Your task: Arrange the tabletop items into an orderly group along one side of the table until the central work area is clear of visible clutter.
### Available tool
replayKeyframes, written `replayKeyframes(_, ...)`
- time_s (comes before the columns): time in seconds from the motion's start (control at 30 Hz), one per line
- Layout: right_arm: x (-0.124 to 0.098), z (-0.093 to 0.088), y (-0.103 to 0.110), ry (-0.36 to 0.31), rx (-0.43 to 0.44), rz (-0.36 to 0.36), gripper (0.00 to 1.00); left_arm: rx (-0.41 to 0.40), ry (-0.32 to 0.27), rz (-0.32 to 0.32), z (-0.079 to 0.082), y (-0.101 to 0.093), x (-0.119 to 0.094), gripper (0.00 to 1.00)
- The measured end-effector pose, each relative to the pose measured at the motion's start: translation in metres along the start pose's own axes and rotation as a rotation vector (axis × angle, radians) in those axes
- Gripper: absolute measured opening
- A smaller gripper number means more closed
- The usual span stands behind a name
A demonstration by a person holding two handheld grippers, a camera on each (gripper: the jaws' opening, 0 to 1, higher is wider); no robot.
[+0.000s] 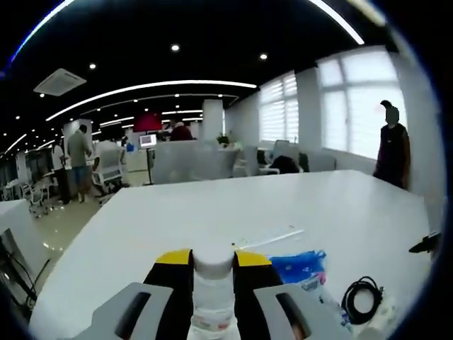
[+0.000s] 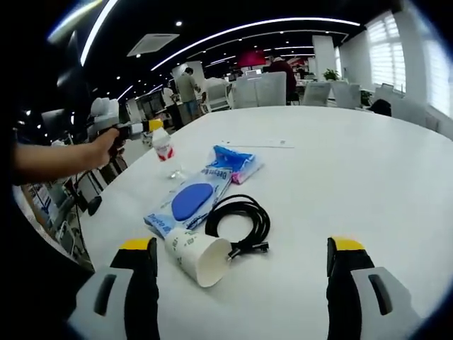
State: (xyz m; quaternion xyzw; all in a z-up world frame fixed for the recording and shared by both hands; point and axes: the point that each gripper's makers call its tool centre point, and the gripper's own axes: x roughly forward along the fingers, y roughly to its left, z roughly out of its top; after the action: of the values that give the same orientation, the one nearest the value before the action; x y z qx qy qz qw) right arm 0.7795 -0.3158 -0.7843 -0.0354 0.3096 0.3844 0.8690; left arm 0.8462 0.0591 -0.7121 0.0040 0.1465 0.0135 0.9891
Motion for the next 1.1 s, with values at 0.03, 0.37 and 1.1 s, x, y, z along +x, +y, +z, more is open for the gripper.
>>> replayKeyframes(0.03, 0.0, -0.001, 0.001, 0.0, 0.003, -0.001, 0.95, 0.009, 0.003, -0.023, 0.001, 0.0, 0.0, 0.16)
replayKeyframes(0.37, 0.002, -0.003, 0.009, 0.001, 0.017, -0.026, 0.95, 0.031, 0.026, -0.351, 0.014, 0.008, 0.007, 0.16)
replayKeyframes(1.1, 0.0, -0.007, 0.027, 0.013, 0.035, -0.103, 0.95, 0.247, 0.18, -0.718, 0.008, -0.028, 0.002, 0.16)
